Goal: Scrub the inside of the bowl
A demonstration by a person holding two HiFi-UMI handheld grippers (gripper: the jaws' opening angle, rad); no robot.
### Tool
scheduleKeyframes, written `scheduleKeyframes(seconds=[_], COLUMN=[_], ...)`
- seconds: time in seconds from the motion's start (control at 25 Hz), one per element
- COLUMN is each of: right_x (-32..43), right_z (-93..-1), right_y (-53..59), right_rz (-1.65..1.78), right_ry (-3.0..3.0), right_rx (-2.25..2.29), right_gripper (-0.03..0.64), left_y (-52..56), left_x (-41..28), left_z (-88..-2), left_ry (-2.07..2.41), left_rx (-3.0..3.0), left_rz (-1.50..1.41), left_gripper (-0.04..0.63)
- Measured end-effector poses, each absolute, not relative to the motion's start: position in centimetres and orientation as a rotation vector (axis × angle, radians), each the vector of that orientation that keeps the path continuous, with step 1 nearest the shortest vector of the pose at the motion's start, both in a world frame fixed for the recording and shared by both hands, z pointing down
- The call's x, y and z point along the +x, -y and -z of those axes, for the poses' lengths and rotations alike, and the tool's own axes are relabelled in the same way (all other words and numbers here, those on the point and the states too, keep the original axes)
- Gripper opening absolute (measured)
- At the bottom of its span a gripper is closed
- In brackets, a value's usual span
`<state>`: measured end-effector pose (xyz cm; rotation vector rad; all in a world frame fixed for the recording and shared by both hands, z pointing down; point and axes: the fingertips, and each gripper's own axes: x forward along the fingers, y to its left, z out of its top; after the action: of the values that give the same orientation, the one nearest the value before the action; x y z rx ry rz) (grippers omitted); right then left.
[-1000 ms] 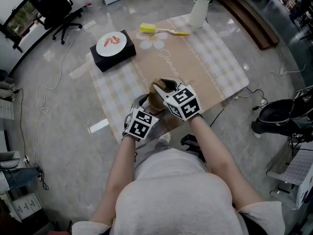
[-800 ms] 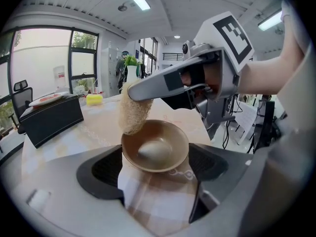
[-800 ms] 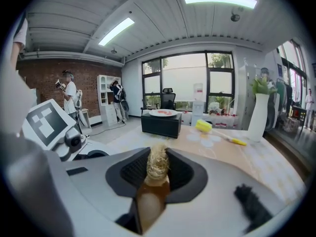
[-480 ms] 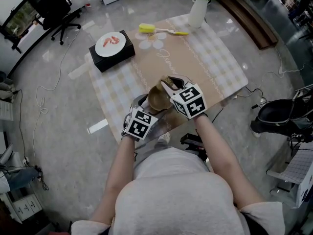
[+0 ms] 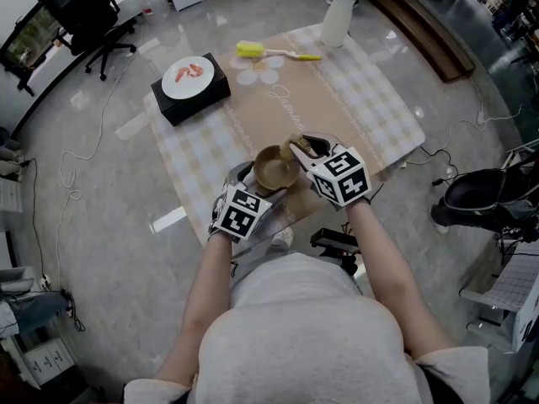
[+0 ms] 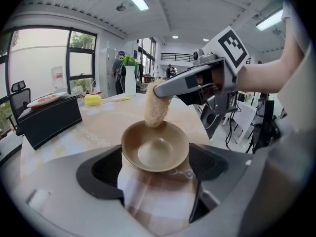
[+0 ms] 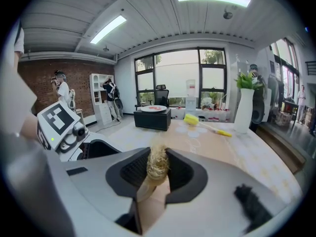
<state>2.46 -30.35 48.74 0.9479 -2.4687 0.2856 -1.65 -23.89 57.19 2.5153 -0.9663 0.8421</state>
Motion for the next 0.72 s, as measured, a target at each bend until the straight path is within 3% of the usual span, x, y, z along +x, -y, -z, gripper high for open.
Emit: scheduleKeyframes(seconds=[0.72], right_x=[2.4], right_z=[-49.4], right_y=[25.1], right_rz=[-0.411], right_ry=[2.477], right_rx=[0.607], right_gripper=[0.094], left_y=[23.9], left_x=[-1.6], left_z=[-57.6], left_ry=[0.964], left_rx=[2.512], left_rz=[-0.835], left_gripper=[0.439])
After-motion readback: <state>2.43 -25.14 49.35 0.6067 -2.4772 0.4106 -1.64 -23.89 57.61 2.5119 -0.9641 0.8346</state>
